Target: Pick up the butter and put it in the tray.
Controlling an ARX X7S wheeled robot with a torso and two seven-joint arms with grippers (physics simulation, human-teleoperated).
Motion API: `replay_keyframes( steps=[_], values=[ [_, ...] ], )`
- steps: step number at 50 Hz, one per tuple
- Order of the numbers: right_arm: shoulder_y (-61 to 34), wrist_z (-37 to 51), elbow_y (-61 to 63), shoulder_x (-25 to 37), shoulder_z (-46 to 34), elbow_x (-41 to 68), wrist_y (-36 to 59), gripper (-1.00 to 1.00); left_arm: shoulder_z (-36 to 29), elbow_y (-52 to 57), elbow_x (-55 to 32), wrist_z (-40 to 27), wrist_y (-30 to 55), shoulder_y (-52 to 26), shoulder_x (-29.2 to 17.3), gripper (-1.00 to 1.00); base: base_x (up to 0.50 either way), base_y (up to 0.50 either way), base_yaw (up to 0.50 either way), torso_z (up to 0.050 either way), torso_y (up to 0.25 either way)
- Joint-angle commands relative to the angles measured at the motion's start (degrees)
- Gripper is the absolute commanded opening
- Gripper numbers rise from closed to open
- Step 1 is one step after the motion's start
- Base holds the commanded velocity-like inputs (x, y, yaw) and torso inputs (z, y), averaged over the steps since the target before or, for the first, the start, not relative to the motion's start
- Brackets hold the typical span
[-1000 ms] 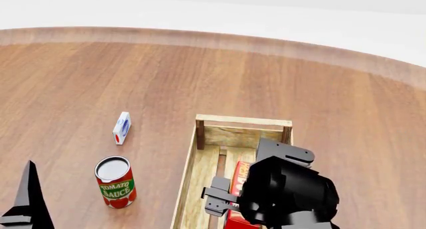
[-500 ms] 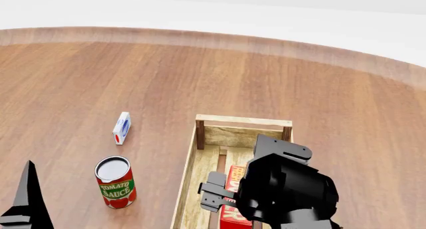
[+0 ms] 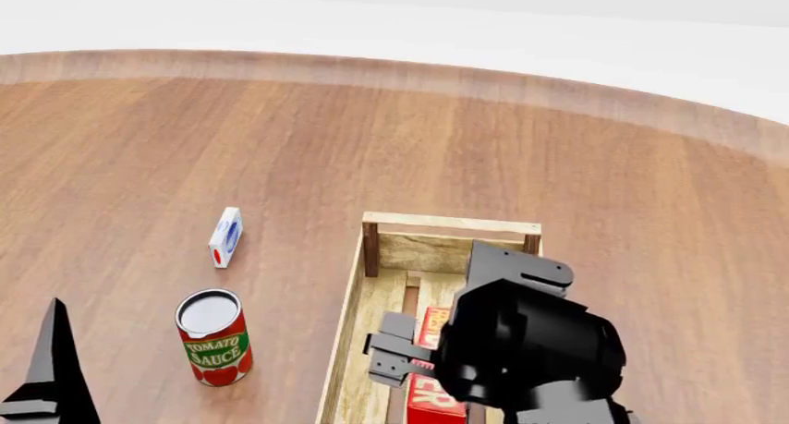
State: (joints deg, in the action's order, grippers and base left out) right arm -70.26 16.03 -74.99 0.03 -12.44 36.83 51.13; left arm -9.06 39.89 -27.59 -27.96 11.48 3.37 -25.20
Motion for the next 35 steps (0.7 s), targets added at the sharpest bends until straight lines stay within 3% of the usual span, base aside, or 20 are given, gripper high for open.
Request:
replay_keyframes(
  steps=[1,4,12,17,27,35],
  values=[
    [-1.48,-0.14,0.04,-0.01,-11.23,10.75,-0.93,1.00,-0.39,0.31,0.07,-0.21,0.09,0.02,-0.08,1.00,0.00,0.00,0.00,0.000,0.000],
    [-2.23,-0.34,0.06,0.00,-15.23,14.19,-1.62,1.00,-0.40,0.86,-0.08,-0.40,0.36,0.07,-0.26,1.00,0.00,0.00,0.00,0.000,0.000],
    [-4.26,0.43,0.77,0.55,-15.37,15.68,-1.17,1.00,-0.23,1.15,-0.41,-0.60,0.45,-0.04,-0.45,1.00,0.00,0.00,0.00,0.000,0.000],
    [1.52,12.05,20.83,5.49,-10.56,22.36,7.57,1.00,-0.18,1.41,-0.55,-0.76,0.54,-0.12,-0.58,1.00,0.00,0.00,0.00,0.000,0.000],
    [7.36,22.71,40.77,9.30,-3.00,31.82,13.52,1.00,0.15,1.75,-1.16,-1.14,0.87,-0.46,-0.83,1.00,0.00,0.00,0.00,0.000,0.000],
    [11.96,29.20,55.74,12.82,-2.98,33.98,16.68,1.00,-0.04,1.59,-0.96,-1.09,0.54,-0.29,-0.86,1.00,0.00,0.00,0.00,0.000,0.000]
  ],
)
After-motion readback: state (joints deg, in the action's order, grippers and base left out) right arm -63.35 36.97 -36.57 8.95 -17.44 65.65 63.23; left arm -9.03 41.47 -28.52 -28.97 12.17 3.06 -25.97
